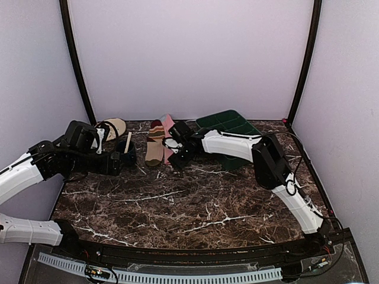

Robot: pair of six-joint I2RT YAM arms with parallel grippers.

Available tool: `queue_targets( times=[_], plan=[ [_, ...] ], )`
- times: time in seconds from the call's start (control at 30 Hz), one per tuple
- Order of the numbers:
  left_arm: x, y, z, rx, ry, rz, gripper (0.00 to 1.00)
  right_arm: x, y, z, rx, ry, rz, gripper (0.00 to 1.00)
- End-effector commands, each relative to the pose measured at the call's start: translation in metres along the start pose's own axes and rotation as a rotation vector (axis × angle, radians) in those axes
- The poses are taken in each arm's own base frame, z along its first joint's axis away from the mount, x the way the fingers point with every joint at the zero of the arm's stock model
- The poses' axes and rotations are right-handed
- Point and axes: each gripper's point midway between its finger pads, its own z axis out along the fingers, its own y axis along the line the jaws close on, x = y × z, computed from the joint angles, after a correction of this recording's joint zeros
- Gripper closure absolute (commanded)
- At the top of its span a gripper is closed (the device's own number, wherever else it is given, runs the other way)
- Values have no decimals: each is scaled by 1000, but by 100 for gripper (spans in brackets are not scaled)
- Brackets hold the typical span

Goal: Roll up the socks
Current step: Pick up the sock from the center of the board.

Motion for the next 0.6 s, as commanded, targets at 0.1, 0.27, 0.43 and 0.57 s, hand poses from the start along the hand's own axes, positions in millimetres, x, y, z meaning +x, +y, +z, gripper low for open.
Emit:
queue_targets(
  times=[0.1,0.27,0.43,0.57],
  plan=[
    [1,4,-4,-17,3,2,4,-5,-11,14,38,-19,-65,35],
    [0,3,-5,-14,1,1,4,3,-12,19,14,10,-66,59],
    [0,2,-5,-7,-4,4,5,23,-6,21,-12,62,-47,100],
    [1,0,-3,7,-9,0,4,24,-3,4,-18,54,-24,100]
  ],
)
